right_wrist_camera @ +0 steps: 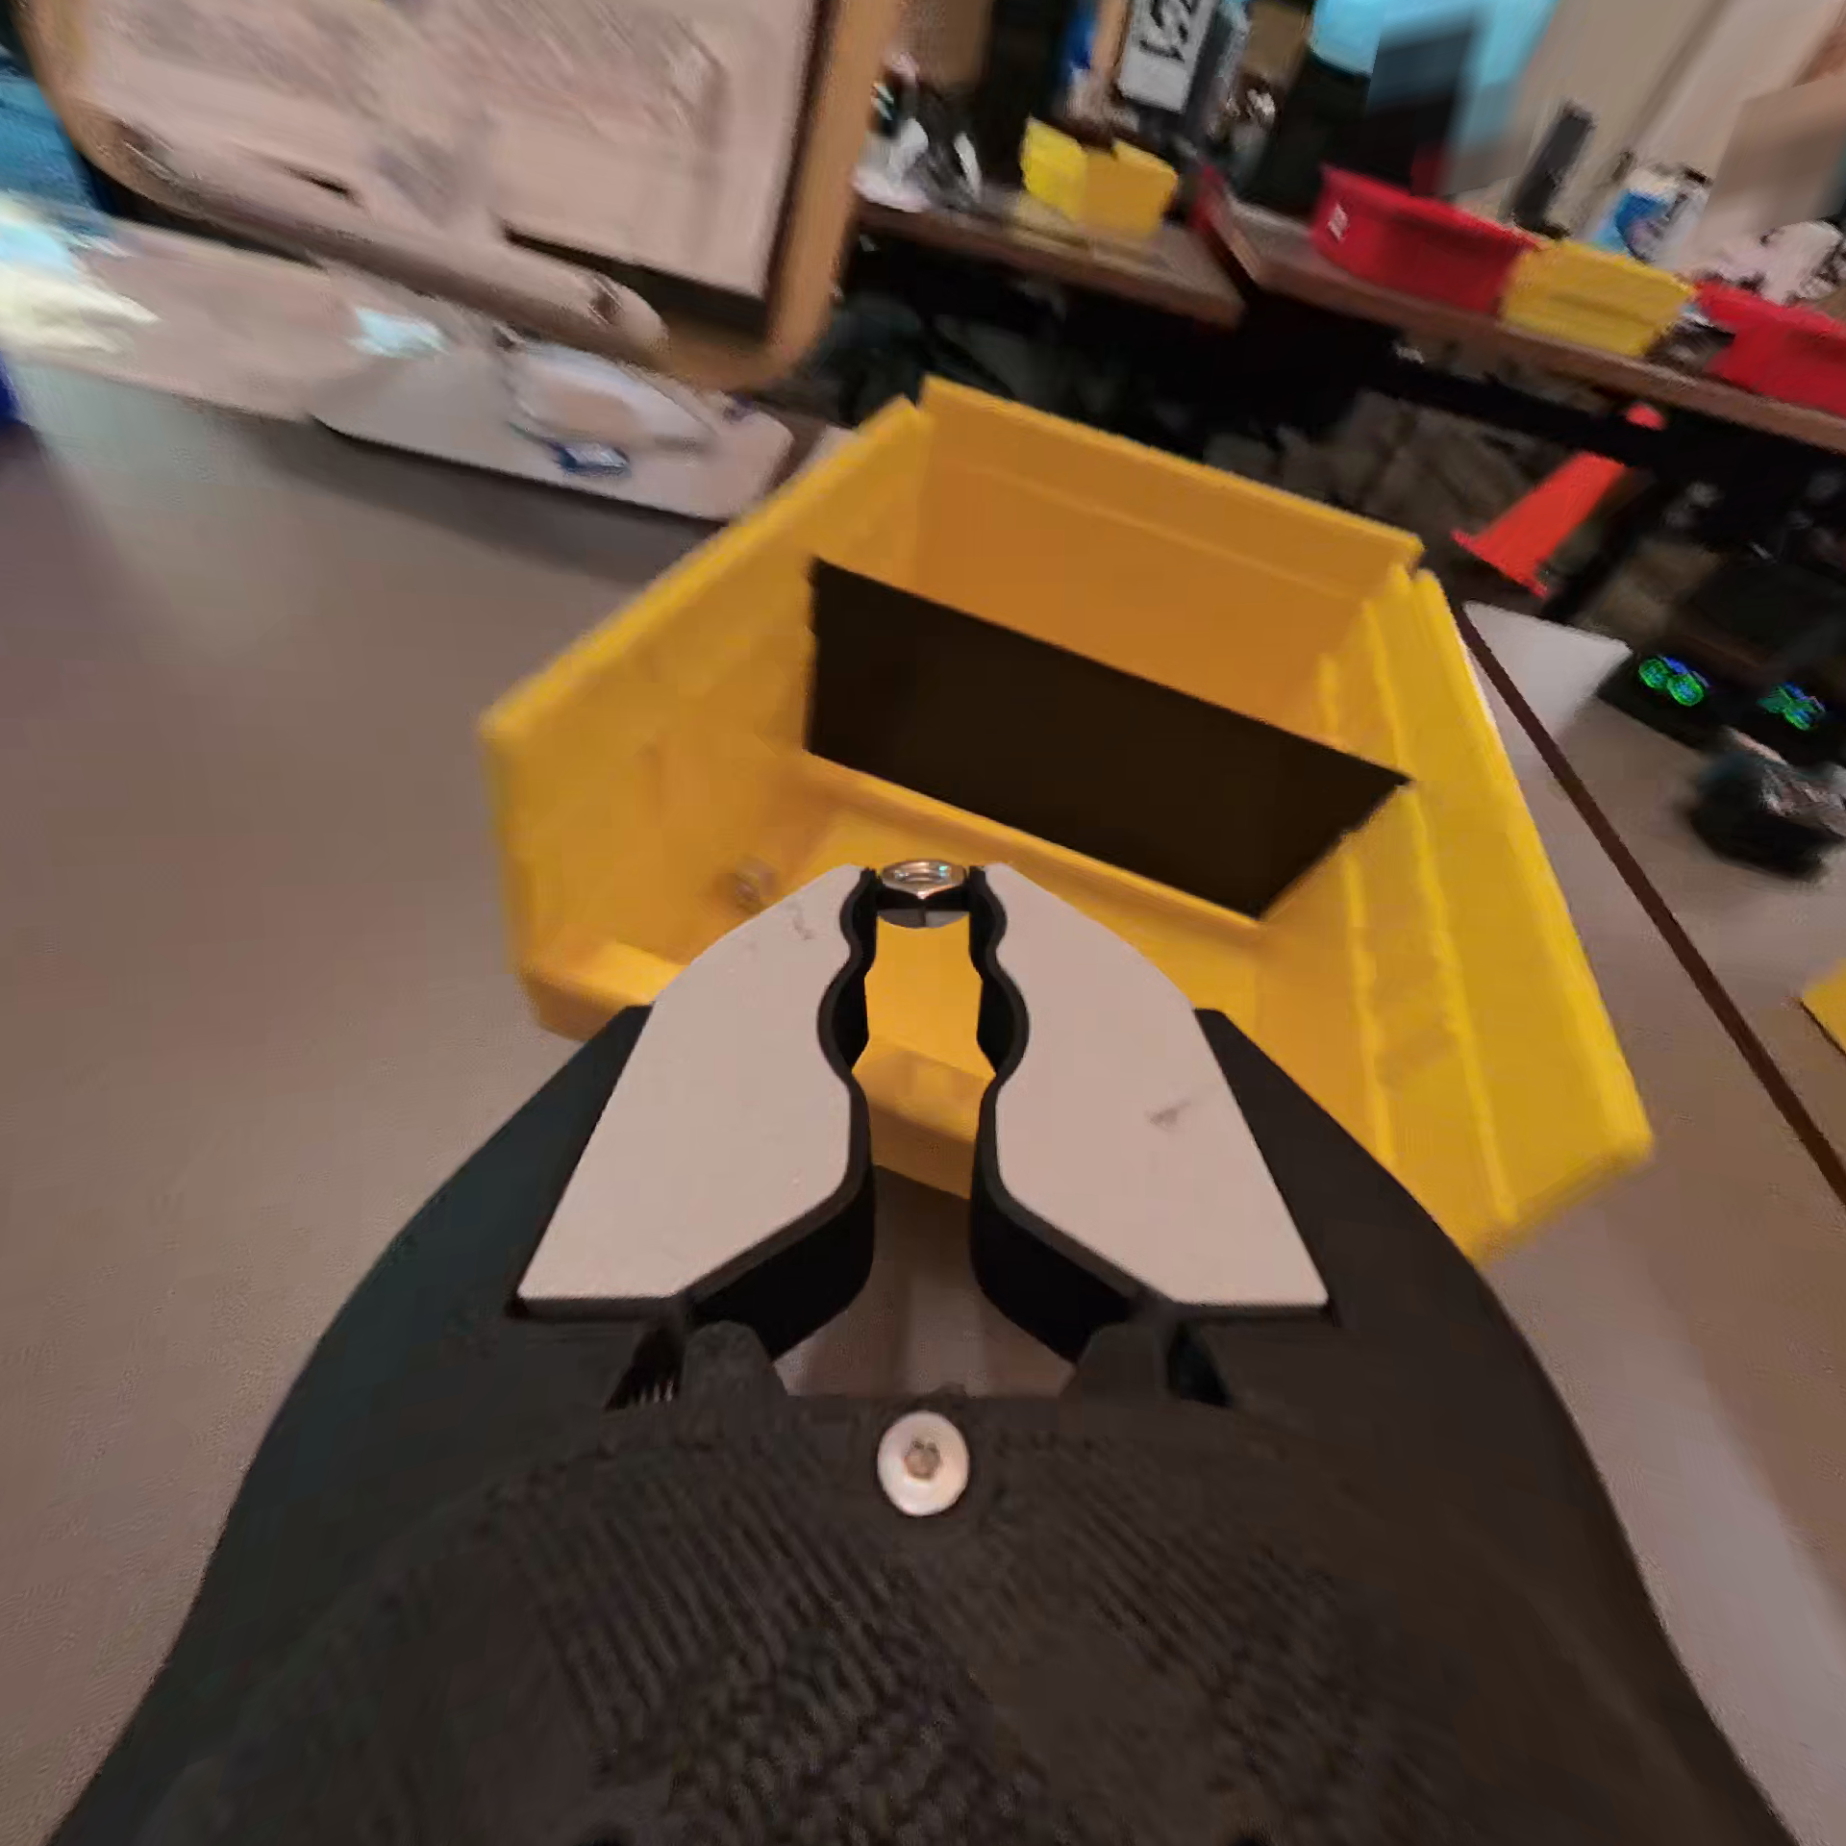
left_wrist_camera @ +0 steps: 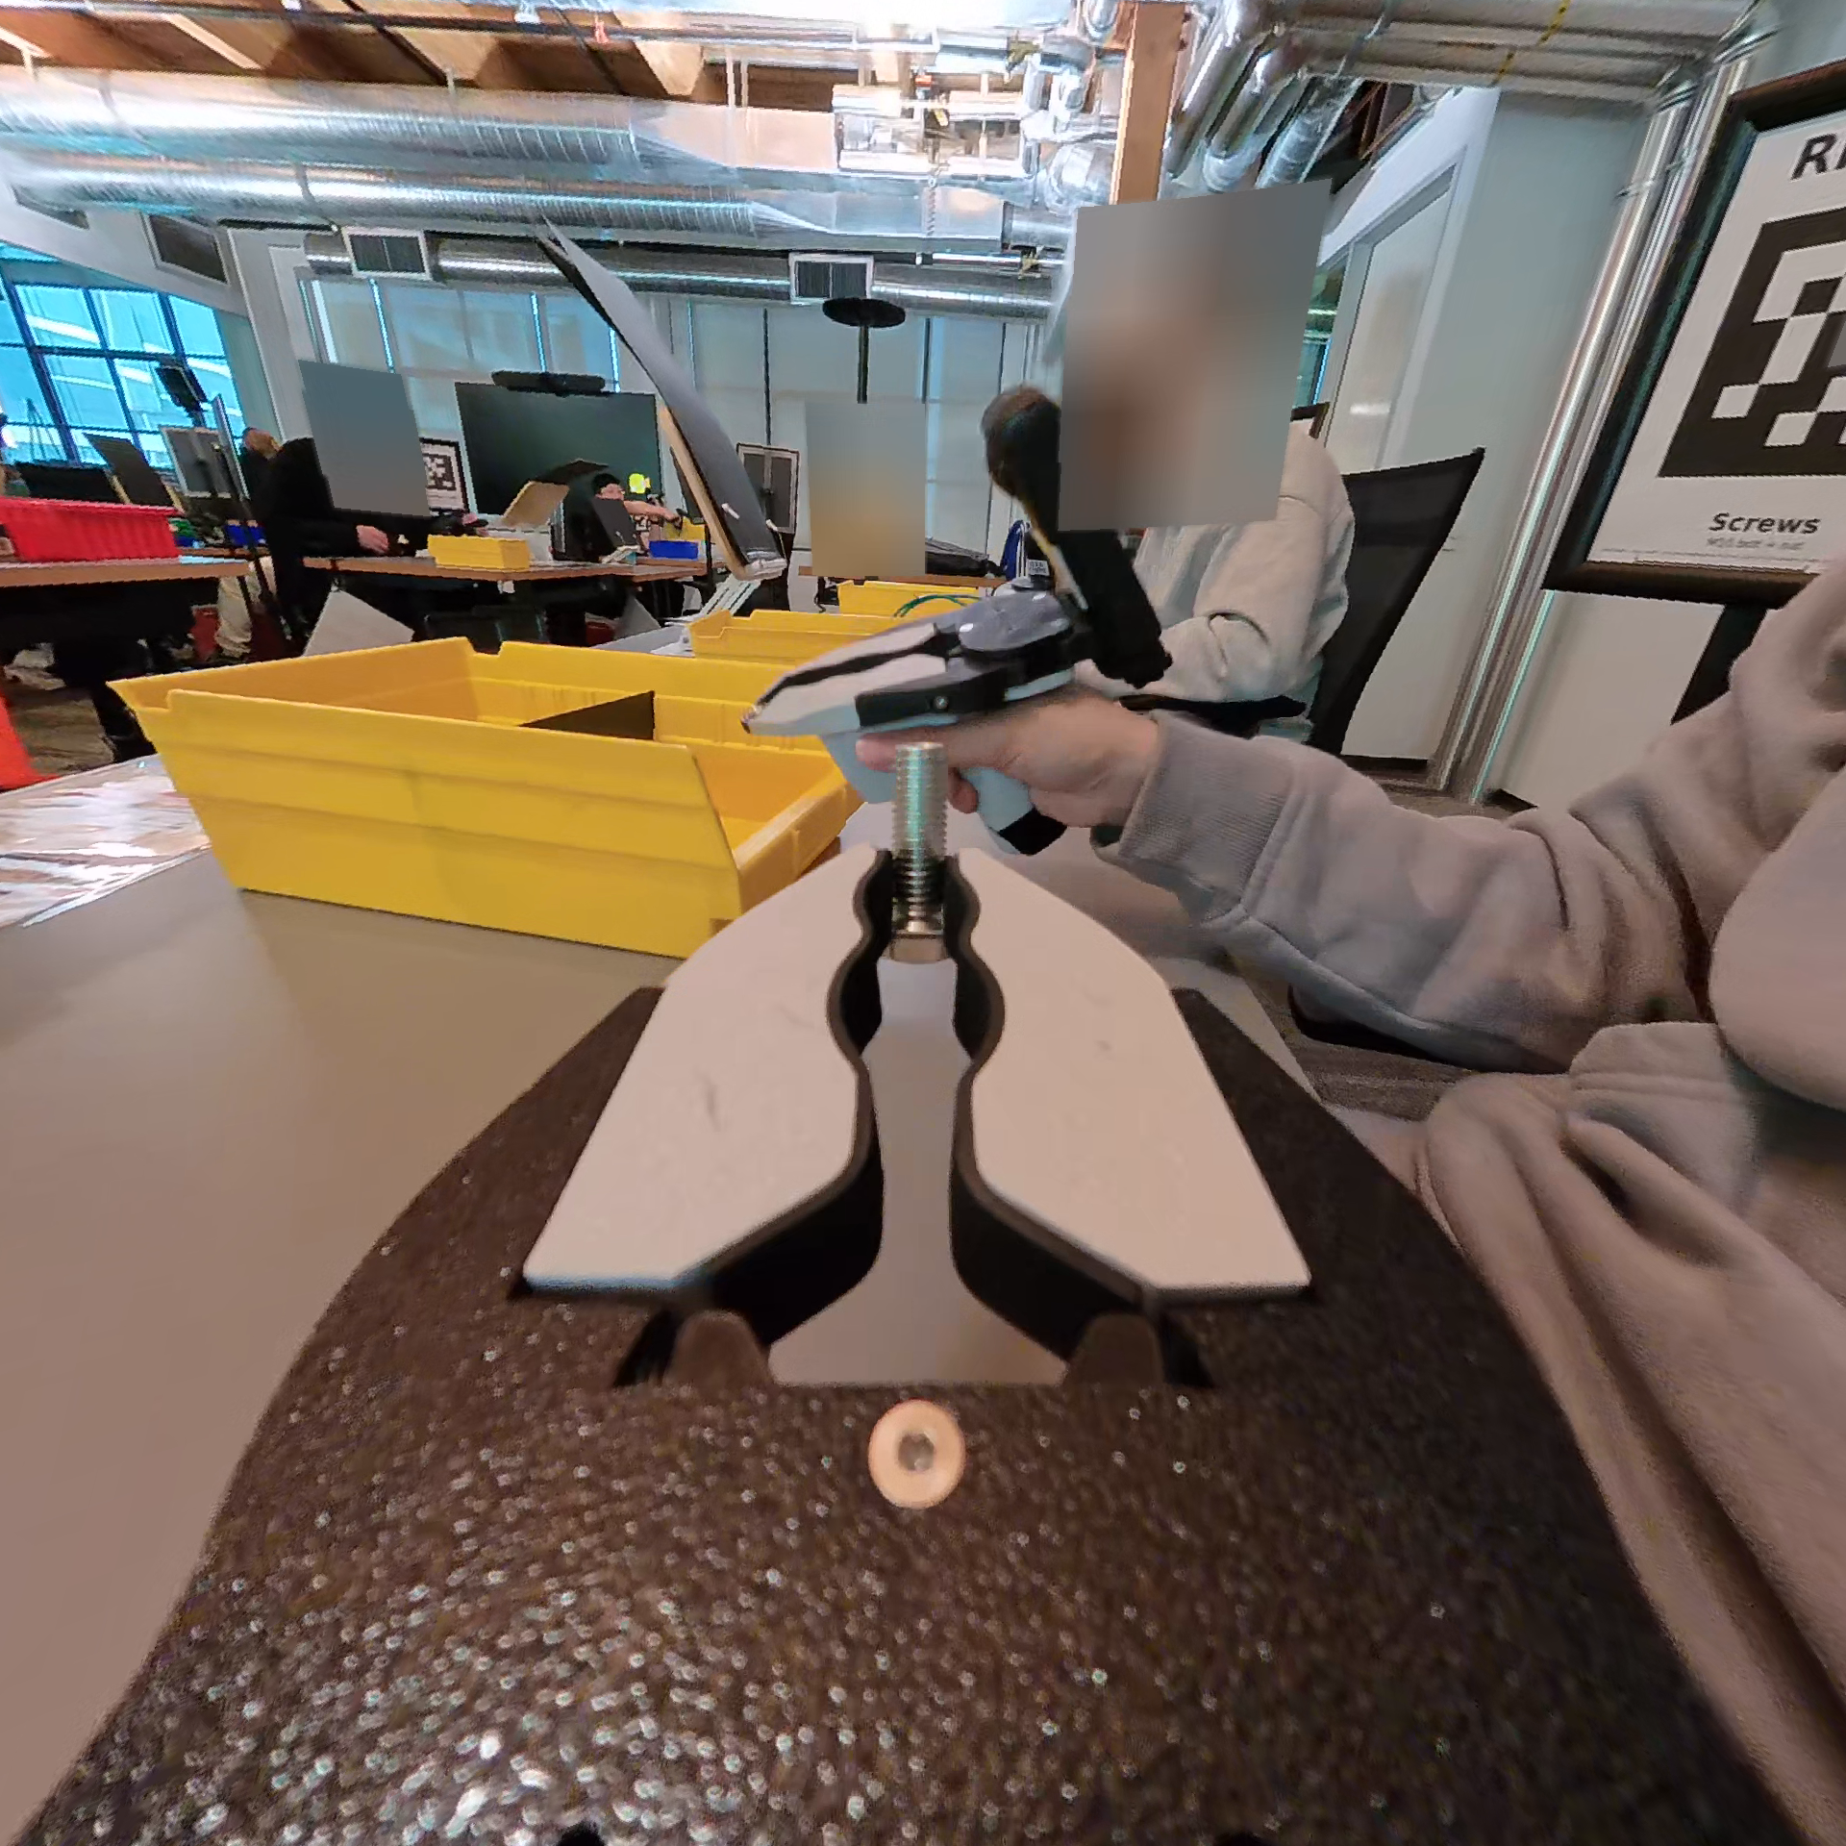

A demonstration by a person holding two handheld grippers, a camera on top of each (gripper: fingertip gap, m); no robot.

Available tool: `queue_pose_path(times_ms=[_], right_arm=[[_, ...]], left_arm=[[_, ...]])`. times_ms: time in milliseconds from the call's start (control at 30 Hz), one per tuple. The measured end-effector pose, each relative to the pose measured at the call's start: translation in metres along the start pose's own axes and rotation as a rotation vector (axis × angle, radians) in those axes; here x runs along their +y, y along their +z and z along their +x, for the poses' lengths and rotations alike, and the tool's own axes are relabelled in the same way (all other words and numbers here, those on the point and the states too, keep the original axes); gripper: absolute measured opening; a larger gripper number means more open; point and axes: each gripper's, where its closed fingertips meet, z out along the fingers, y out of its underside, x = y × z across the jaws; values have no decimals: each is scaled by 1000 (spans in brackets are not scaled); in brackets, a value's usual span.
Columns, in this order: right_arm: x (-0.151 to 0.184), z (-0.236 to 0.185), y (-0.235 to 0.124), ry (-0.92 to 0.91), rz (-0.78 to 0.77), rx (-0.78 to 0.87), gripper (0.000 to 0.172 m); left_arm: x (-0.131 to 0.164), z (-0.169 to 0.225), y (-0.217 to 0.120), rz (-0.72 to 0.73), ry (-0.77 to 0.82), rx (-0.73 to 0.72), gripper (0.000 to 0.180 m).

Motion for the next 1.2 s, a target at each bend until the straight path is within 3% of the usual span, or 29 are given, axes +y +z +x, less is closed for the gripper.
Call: queue_pose_path(times_ms=[33,167,300,400,467,633,800,900,1033,1200], right_arm=[[10,8,3,3,-25,20,17],[21,12,11,34,-36,12,14],[21,7,11,10,-36,-20,35],[1,7,-1,35,24,-41,37],[-24,-16,-14,22,121,-184,37],[-68,-147,-67,-67,341,-803,36],[-78,-225,-93,-8,394,-1078,34],[-71,-246,-96,-42,383,-1112,31],[-74,-249,-89,-11,394,-1069,9],[-72,-248,-85,-16,365,-1067,9]], left_arm=[[0,0,0,2,2,-2,8],[-1,-1,-1,5,2,-7,8],[-1,-2,-1,5,1,-11,8],[-1,-4,-2,7,-1,-22,8],[-1,-5,-3,11,-4,-27,9],[-2,0,-1,15,11,-7,9],[-3,4,-1,16,32,11,9],[-3,5,0,14,37,19,9],[-2,6,0,5,52,21,9],[0,2,1,-2,63,-17,9]])
